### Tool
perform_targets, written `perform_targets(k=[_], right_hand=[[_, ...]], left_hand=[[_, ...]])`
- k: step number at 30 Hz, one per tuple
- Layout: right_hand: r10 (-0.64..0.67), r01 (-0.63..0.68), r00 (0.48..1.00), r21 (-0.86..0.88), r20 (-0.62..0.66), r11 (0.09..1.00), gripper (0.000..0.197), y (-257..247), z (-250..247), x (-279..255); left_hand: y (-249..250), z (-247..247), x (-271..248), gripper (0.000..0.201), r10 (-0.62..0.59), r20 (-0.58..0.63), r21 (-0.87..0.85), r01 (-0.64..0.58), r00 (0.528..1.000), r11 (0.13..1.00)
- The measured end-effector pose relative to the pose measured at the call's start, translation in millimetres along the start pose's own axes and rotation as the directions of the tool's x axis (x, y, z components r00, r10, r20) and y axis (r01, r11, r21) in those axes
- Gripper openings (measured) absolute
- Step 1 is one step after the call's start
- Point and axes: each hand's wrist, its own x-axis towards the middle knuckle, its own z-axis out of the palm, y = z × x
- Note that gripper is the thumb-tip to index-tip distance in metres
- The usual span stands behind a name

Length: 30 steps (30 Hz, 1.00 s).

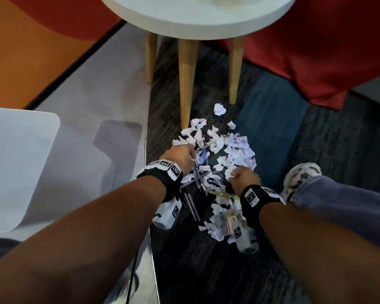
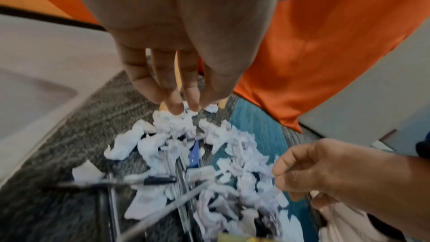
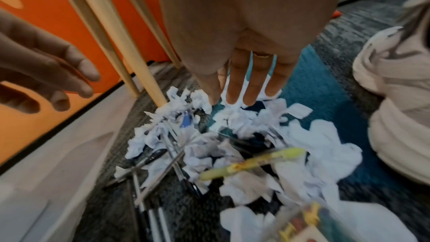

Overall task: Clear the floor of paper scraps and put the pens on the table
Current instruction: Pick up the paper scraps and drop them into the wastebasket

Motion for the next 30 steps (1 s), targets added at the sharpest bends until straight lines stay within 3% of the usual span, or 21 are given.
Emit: perform_targets(k=[4, 7, 12, 14, 16, 18, 20, 25, 30], right_hand=[[0.040, -0.040, 0.999, 0.010, -0.002, 0.999, 0.022, 33, 18, 15], [0.054, -0.056, 0.996, -0.017, -0.078, 0.998, 0.034, 49, 28, 20], [0.035, -0.036, 0.975, 0.001, -0.221, 0.999, 0.046, 59, 32, 30], [0.068, -0.074, 0.981, -0.025, -0.183, 0.997, 0.047, 57, 31, 36], [0.122, -0.126, 0.991, -0.068, -0.061, 0.990, 0.048, 55, 31, 42], [0.136, -0.131, 0.989, -0.095, 0.054, 0.987, 0.049, 55, 34, 46], [0.096, -0.088, 0.992, -0.095, 0.081, 0.992, 0.046, 57, 38, 46], [0.045, -0.045, 0.999, 0.042, 0.002, 0.998, 0.038, 61, 40, 39], [0.040, -0.021, 0.994, 0.177, -0.105, 0.984, 0.029, 56, 28, 34]], left_hand=[[3, 40, 22, 0.017, 0.013, 0.164, 0.046, -0.021, 0.986, 0.999], [4, 68, 31, 0.016, 0.036, 0.224, 0.090, -0.058, 0.974, 0.994], [9, 107, 43, 0.051, 0.135, 0.205, 0.153, -0.168, 0.969, 0.974], [14, 117, 47, 0.059, 0.136, 0.210, 0.217, -0.182, 0.968, 0.959], [15, 124, 50, 0.061, 0.124, 0.237, 0.294, -0.192, 0.964, 0.936], [12, 128, 51, 0.060, 0.102, 0.272, 0.330, -0.192, 0.957, 0.924], [5, 132, 51, 0.053, 0.079, 0.301, 0.339, -0.184, 0.950, 0.922], [-7, 127, 52, 0.030, 0.052, 0.325, 0.280, -0.149, 0.944, 0.948], [-13, 119, 49, 0.019, 0.065, 0.253, 0.230, -0.126, 0.965, 0.965]])
